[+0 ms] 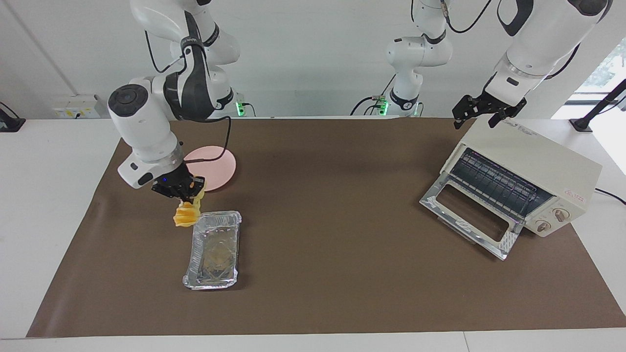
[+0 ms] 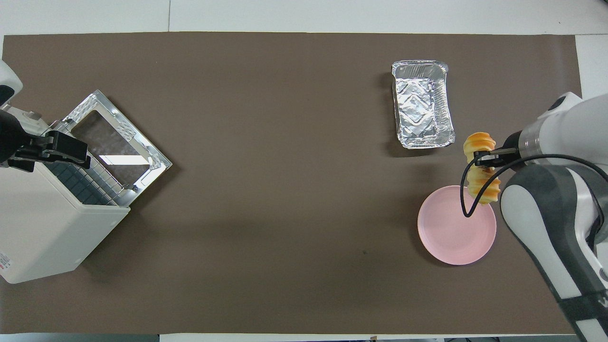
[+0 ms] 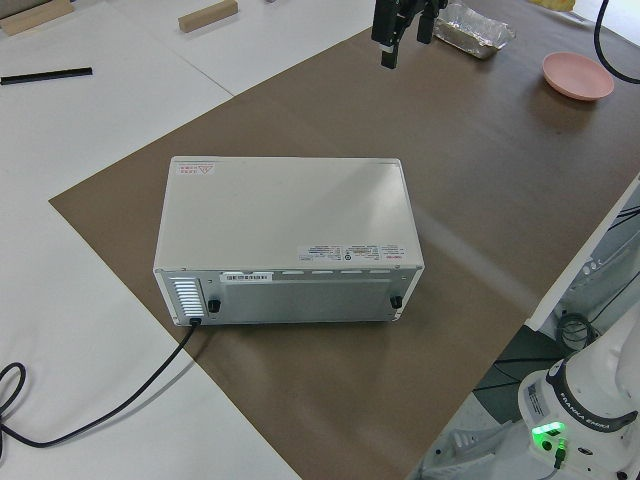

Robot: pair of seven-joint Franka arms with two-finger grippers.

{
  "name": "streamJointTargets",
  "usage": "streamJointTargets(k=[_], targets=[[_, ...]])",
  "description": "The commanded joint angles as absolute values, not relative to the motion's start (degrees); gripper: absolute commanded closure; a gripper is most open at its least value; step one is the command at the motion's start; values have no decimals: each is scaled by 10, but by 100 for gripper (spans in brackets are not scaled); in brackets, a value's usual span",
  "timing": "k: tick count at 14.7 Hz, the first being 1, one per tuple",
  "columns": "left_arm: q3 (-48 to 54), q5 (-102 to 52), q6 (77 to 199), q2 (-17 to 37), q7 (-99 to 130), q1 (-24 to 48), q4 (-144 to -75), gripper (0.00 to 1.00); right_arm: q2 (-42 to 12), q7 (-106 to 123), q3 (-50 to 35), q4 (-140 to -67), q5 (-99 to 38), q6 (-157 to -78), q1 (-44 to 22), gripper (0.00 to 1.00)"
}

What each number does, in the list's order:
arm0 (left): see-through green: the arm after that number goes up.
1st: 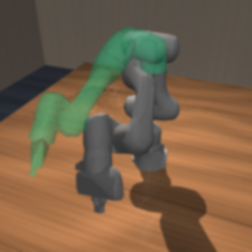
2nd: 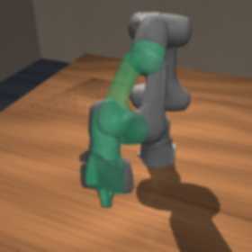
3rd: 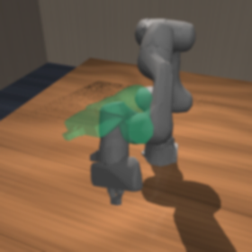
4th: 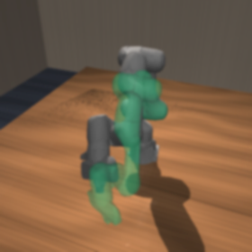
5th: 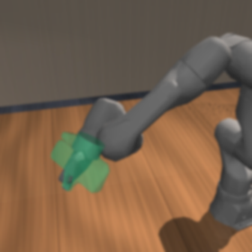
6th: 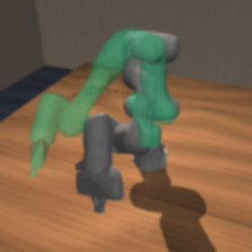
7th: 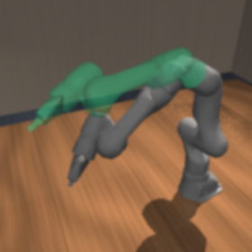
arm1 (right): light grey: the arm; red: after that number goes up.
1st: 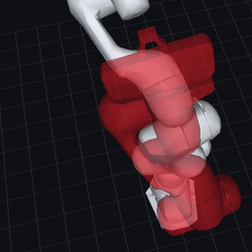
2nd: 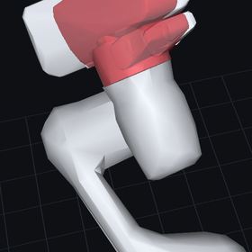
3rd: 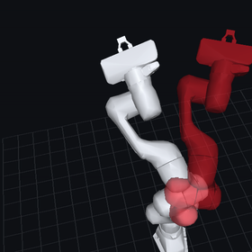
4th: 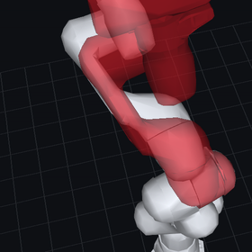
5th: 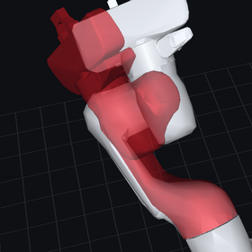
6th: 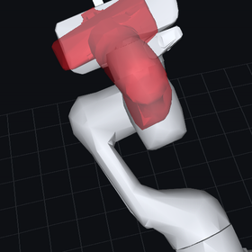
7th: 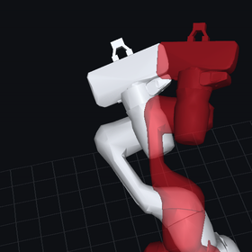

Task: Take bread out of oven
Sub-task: 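Carry the bread slices with the right gripper onto the pink plate, then open the right gripper to release the bread on the plate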

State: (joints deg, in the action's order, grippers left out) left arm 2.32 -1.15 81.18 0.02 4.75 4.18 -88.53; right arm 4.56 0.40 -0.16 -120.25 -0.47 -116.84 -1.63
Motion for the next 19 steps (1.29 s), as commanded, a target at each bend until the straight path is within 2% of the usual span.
streamJointTargets(k=[1,4,7,10,19], targets=[[21,-1,820,-17,46,44,-904,0,131,18,-8,-1352,-15,-1269,-11,100],[21,-1,820,-17,46,44,-904,0,156,18,-8,-1430,-15,-1341,-17,100],[21,-1,820,-16,46,44,-904,0,159,18,-9,-1458,-16,-1371,-18,100],[21,-1,820,-16,46,44,-904,0,157,4,-9,-1503,-16,-1437,-41,100],[21,-1,820,-17,46,44,-904,0,132,-6,-9,-1531,-16,-1506,-56,100]])
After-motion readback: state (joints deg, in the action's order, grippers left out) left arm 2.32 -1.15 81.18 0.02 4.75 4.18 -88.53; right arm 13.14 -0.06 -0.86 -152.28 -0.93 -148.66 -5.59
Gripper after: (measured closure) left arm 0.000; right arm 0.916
